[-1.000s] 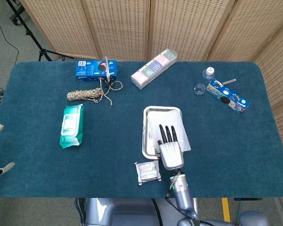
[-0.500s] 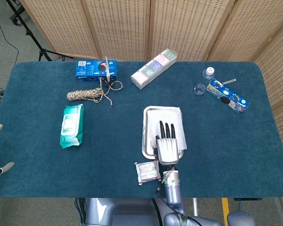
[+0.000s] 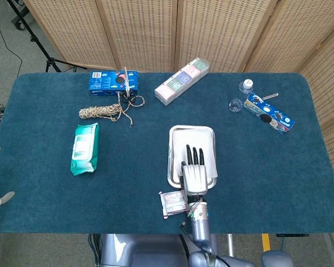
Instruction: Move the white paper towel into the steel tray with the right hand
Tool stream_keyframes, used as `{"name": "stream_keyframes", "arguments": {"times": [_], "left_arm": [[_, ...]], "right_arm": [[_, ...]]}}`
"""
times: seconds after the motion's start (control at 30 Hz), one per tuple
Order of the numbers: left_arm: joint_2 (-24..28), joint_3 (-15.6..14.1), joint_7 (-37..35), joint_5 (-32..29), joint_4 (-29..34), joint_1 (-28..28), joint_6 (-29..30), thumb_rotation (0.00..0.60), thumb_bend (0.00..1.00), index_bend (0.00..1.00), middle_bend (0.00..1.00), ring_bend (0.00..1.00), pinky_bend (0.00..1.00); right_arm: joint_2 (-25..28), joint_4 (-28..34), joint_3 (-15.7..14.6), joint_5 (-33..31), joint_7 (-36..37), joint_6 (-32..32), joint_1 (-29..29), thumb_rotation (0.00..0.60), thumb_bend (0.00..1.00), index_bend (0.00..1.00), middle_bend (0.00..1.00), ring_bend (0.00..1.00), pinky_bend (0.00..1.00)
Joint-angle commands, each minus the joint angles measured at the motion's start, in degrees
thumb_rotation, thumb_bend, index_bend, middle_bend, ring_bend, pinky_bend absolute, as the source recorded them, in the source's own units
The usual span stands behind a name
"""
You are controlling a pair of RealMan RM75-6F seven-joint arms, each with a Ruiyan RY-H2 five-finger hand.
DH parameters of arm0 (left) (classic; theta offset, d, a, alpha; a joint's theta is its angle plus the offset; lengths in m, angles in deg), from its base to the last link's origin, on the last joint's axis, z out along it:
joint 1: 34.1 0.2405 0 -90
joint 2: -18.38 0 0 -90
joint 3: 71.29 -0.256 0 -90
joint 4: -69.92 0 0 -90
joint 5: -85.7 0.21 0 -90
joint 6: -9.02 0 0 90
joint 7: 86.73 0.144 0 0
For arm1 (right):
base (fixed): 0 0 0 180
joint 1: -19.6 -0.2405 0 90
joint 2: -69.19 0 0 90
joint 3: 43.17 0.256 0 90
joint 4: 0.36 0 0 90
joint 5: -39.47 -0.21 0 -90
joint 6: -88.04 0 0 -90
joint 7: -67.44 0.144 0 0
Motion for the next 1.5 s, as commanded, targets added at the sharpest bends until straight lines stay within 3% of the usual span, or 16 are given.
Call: {"name": "stream_keyframes", "arguments": {"times": [0.03, 0.13, 0.4, 0.5, 1.13, 1.27, 1.37, 1.5], "left_arm": [[0.03, 0.02, -0.2, 0.0, -0.08, 0.03, 0.06, 0.6, 0.0, 0.0, 0.0, 0.0, 0.0], [0.06, 0.08, -0.45, -0.12, -0.23, -0.01, 0.01, 0.6, 0.0, 0.0, 0.0, 0.0, 0.0], [0.18, 0.06, -0.91, 0.05, -0.34, 0.09, 0.27, 0.6, 0.0, 0.0, 0.0, 0.0, 0.0], [0.15, -0.01, -0.88, 0.21, -0.42, 0.12, 0.33, 0.6, 0.0, 0.0, 0.0, 0.0, 0.0], [-0.23, -0.12, 0.89, 0.26, 0.0, -0.06, -0.09, 0.6, 0.0, 0.0, 0.0, 0.0, 0.0], [-0.29, -0.14, 1.02, 0.41, -0.02, 0.06, 0.22, 0.6, 0.0, 0.0, 0.0, 0.0, 0.0], [-0.34, -0.15, 1.19, 0.41, -0.08, 0.05, 0.2, 0.6, 0.0, 0.0, 0.0, 0.0, 0.0], [-0.5, -0.25, 2.18, 0.63, 0.0, -0.05, 0.04, 0.6, 0.0, 0.0, 0.0, 0.0, 0.0]], "right_arm": [[-0.58, -0.44, 0.22, -0.18, 0.35, 0.01, -0.1, 0.6, 0.67, 0.69, 0.04, 0.0, 0.0], [-0.62, -0.14, 0.08, -0.03, 1.22, 0.29, -0.06, 0.6, 0.66, 0.64, 0.01, 0.0, 0.0], [0.42, 3.09, 0.1, 0.11, 2.44, 1.11, -0.01, 0.6, 0.43, 0.2, 0.0, 0.0, 0.0], [1.46, 5.11, -0.22, 0.23, 2.26, 1.14, 0.28, 0.6, 0.4, 0.12, 0.0, 0.0, 0.0], [11.38, 25.87, -3.42, 4.15, 3.71, 1.28, 1.85, 0.6, 0.41, 0.07, 0.0, 0.0, 0.0], [19.73, 32.66, -5.18, 9.33, 5.81, 0.07, 3.07, 0.6, 0.41, 0.07, 0.0, 0.0, 0.0], [26.07, 34.94, -6.51, 12.68, 8.68, -0.65, 4.25, 0.6, 0.32, 0.07, 0.0, 0.0, 0.0], [38.28, 34.35, -10.15, 20.28, 19.74, -5.25, 8.32, 0.6, 0.02, 0.07, 0.0, 0.0, 0.0]]}}
